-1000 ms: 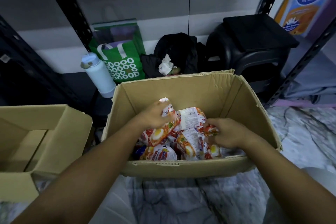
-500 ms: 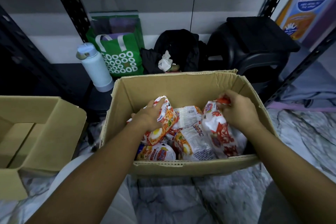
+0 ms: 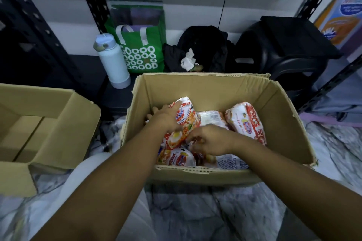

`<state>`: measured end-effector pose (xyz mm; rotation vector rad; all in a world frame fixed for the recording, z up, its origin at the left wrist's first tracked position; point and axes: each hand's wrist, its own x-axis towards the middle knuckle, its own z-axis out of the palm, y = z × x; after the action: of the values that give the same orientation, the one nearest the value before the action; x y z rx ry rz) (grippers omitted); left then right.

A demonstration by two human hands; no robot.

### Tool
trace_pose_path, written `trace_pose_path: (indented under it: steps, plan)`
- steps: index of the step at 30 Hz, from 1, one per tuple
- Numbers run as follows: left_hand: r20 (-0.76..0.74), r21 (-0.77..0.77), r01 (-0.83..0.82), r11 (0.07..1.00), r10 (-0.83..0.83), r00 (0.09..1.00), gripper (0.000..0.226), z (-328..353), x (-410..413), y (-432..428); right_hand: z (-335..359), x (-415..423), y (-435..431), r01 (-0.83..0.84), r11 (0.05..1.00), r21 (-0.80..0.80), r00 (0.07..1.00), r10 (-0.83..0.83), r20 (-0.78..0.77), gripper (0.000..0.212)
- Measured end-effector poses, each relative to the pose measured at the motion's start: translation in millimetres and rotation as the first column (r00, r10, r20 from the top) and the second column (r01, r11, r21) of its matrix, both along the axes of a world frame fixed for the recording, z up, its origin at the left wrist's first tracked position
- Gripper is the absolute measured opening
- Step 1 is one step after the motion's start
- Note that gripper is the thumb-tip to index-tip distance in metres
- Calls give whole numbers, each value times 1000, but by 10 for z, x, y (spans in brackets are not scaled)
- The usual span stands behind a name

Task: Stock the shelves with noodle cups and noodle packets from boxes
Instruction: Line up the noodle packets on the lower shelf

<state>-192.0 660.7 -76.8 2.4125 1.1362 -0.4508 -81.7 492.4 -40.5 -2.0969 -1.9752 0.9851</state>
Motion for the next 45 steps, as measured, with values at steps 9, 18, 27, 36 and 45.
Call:
trace_pose_path:
  steps: [9,18,27,36,45]
  plan:
    - [146,8,28,1000,-29,989,107,6,-39,64,-569,-438,423,8,829,-559,996,41,74,94]
    - [208,295,152,943,-219,953,90,345,-234,146,-457,-295,429,-19,954,-299,993,52,101,57]
    - [490,104,108,989,-146,860,96,684,-323,367,613,165,-206,442,879,-177,819,-476,-320,43]
    - [427,119,178,977,-212,879,83,439,-23,110,1159,764,-704,618,778,109,760,-557,-336,21]
    - [224,165,244,956,-277,934,90,108,-38,-35,502,757,-928,234,972,-8,972,-234,-13,38]
